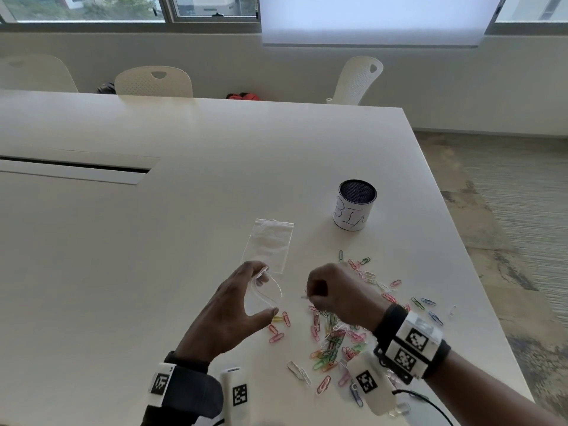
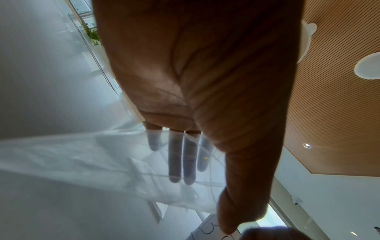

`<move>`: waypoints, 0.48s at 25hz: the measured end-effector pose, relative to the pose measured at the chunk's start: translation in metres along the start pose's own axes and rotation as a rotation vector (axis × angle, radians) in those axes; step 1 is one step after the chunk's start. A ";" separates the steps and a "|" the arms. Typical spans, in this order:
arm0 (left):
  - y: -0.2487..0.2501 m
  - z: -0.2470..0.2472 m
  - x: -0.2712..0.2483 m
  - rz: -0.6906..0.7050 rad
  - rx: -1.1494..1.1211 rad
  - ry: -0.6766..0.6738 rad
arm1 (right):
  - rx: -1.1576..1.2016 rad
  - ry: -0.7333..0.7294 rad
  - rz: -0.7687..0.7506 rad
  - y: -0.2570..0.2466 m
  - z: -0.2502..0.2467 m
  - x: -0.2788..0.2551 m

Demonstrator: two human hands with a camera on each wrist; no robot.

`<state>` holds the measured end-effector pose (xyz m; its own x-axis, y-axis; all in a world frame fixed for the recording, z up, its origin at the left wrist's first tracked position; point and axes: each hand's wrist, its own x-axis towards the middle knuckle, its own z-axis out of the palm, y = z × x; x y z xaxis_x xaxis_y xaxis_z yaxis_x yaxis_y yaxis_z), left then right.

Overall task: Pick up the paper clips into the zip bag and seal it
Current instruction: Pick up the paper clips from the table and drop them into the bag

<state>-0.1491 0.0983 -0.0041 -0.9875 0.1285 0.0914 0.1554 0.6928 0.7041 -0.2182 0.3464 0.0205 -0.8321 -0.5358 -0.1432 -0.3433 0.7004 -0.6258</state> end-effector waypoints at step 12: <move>0.009 0.005 -0.008 -0.044 -0.011 0.055 | 0.468 0.313 -0.177 -0.051 0.019 0.015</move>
<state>-0.1400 0.1066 -0.0019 -0.9934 0.0591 0.0982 0.1118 0.6891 0.7160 -0.2051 0.2936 0.0363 -0.8930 -0.4113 0.1826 -0.3189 0.2922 -0.9016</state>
